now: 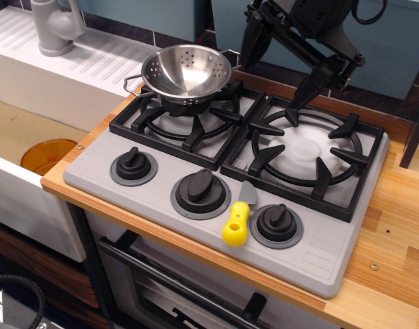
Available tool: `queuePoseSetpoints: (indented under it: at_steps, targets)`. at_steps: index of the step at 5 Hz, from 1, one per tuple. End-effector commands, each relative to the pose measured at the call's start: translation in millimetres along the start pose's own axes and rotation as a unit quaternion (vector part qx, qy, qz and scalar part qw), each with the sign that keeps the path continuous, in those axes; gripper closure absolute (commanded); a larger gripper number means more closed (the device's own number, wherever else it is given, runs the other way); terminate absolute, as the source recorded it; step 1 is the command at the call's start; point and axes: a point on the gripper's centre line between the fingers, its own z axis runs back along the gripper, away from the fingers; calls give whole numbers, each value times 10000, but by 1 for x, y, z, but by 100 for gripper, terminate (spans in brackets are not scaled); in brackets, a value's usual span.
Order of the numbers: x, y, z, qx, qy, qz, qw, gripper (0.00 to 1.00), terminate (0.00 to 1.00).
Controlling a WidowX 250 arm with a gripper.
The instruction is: End effector reaching pot or pan
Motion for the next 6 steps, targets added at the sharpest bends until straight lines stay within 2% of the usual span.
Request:
queuePoseSetpoints:
  at_steps: [1, 2, 3, 5, 6]
  targets:
    - [0, 0, 0, 0, 0, 0, 10000, 0, 0]
    - [18, 19, -11, -24, -79, -107, 9999, 0, 0]
    - [29, 38, -11, 46, -108, -204, 9997, 0, 0]
    - [24, 71, -16, 59, -109, -278, 9995, 0, 0]
    - [17, 75, -28, 27, -219, -222, 9995, 0, 0]
